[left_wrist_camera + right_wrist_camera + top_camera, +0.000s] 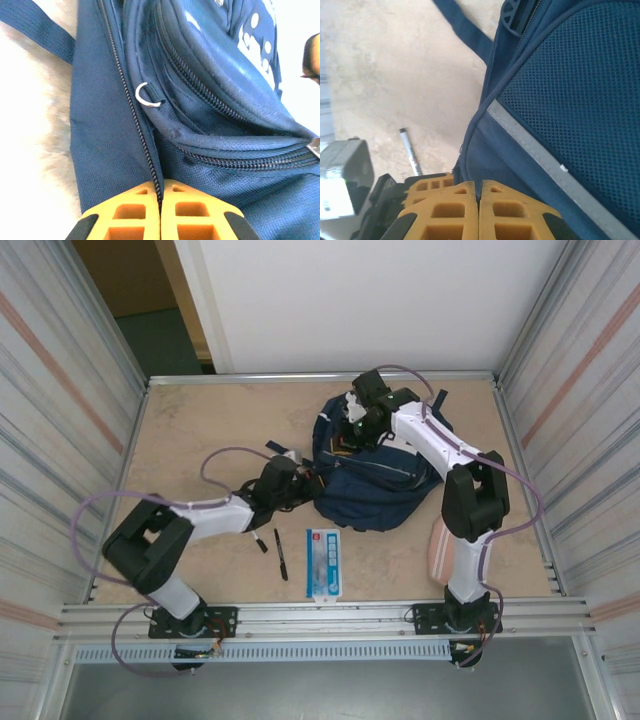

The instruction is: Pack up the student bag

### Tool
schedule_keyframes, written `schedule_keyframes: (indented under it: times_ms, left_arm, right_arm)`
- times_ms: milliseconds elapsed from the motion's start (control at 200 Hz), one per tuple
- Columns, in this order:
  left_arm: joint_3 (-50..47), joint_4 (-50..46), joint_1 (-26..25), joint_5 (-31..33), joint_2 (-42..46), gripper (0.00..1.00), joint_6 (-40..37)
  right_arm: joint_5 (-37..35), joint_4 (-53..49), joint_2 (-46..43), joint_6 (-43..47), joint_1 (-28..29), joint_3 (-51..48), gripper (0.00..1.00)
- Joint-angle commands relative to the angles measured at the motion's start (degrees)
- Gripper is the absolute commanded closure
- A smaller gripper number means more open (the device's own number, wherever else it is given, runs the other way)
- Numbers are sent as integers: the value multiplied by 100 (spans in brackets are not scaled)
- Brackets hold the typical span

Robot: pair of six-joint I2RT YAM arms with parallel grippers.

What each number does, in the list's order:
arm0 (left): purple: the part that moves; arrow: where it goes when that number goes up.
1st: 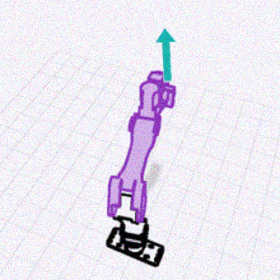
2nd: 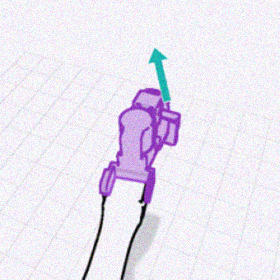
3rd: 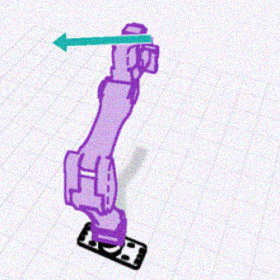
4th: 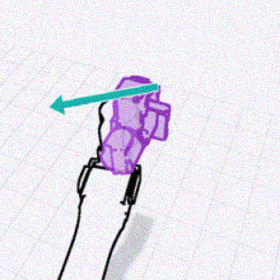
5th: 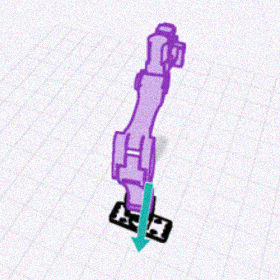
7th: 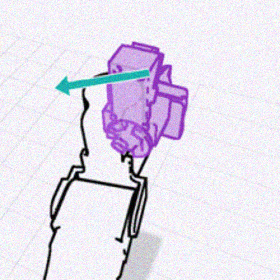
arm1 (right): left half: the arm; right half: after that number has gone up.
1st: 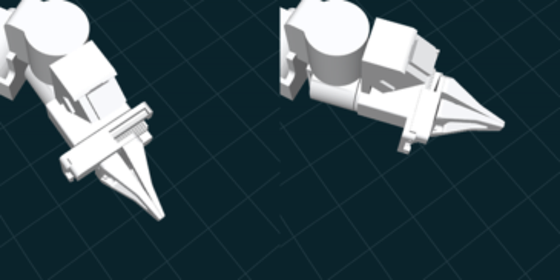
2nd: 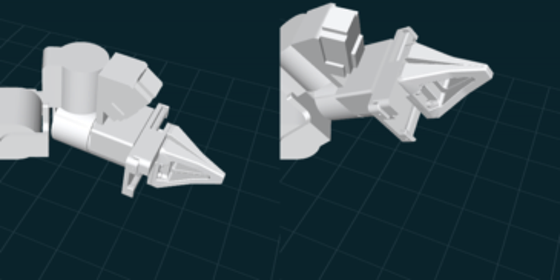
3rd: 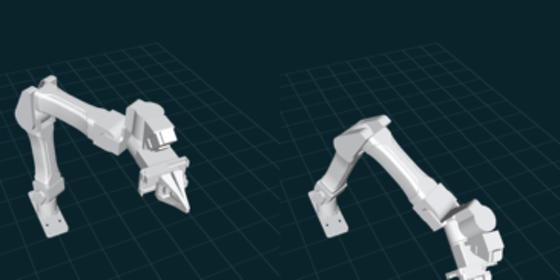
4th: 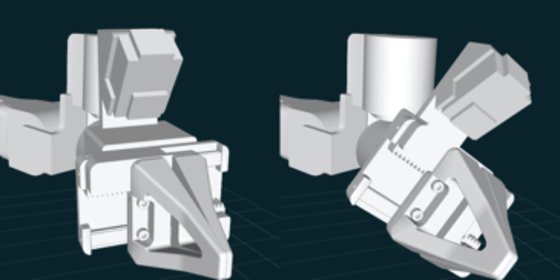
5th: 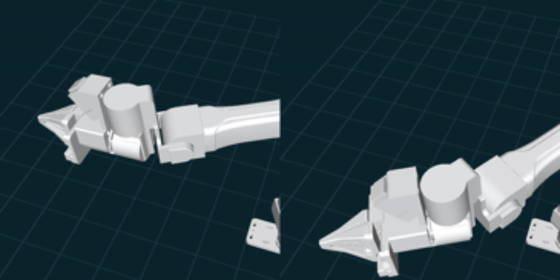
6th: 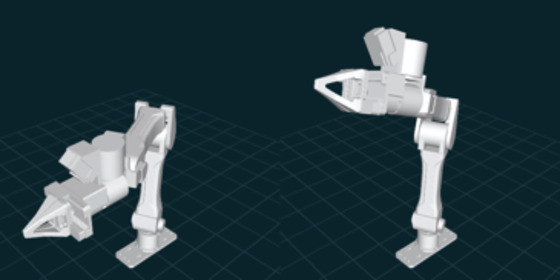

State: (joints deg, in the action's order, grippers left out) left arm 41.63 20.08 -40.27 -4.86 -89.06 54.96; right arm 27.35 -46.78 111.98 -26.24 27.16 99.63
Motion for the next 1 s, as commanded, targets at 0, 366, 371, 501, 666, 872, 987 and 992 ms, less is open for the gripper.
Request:
schedule_keyframes:
  times_ms: [0,366,371,501,666,872,987,992]
  left_arm:
    - [-139,-616,-112,508,962,100,11]
    - [-645,-1108,-509,1522,1777,100,264]
    - [-650,-1101,-526,1549,1777,100,258]
    - [-394,-759,-750,1572,1357,100,37]
    - [201,-209,-750,846,351,98,-9]
    - [221,-312,-685,542,444,77,-582]
    - [-198,-417,-629,483,999,62,-1299]
    - [-220,-430,-621,463,1028,62,-1328]
  right_arm:
    - [190,796,232,148,175,472,100]
    - [537,497,1334,17,937,2656,100]
    - [531,491,1330,20,943,2661,100]
    - [263,477,917,205,1087,2142,100]
    - [-373,725,-128,286,957,497,100]
    - [-483,1454,-1107,-166,434,-1258,100]
    - [-498,1801,-1340,-196,413,-1705,100]
    - [-496,1803,-1347,-197,413,-1712,100]
